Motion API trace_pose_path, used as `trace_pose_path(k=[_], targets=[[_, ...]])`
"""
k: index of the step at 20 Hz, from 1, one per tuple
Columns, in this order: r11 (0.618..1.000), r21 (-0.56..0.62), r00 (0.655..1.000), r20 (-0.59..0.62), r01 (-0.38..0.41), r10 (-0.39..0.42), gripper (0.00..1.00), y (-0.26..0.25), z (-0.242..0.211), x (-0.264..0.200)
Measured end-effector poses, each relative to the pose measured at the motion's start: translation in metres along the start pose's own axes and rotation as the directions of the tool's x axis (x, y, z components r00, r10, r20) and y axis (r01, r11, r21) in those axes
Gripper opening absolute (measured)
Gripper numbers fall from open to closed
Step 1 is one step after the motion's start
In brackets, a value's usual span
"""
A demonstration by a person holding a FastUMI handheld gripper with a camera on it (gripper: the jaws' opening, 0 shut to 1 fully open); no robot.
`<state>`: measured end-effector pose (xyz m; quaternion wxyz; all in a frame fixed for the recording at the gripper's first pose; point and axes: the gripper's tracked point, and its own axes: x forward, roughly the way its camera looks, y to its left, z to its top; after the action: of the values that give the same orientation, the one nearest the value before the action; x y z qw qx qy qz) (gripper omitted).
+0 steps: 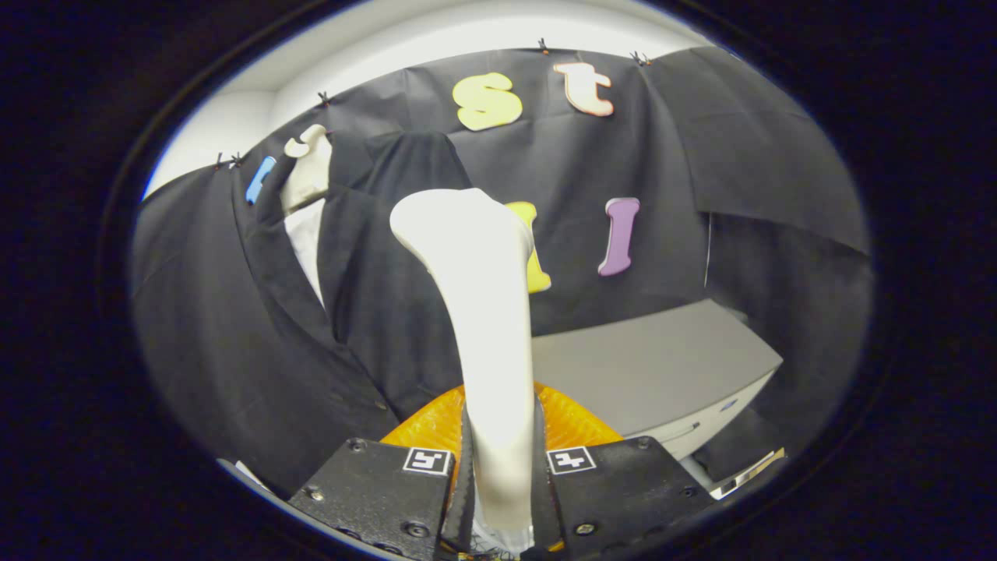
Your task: Iron the clothes twice with a garment steamer, once on the left side and once on the right side.
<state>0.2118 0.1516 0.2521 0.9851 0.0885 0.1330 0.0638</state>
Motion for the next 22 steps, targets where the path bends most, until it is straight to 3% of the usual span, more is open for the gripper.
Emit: trace_pose_path(k=[3, 9, 14, 17, 22], targets=[[0.999, -0.040, 0.992, 0.127, -0.018, 0.023, 0.32, 0.028, 0.038, 0.005], [0.993, -0.118, 0.939, 0.341, 0.006, 0.035, 0.32, 0.072, 0.094, 0.018], [0.989, -0.142, 0.909, 0.417, 0.044, 0.019, 0.32, 0.097, 0.108, 0.047], [0.982, -0.152, 0.891, 0.453, 0.112, -0.032, 0.32, 0.100, 0.107, 0.059], [0.966, -0.173, 0.891, 0.444, 0.191, -0.096, 0.32, 0.097, 0.082, 0.087]])
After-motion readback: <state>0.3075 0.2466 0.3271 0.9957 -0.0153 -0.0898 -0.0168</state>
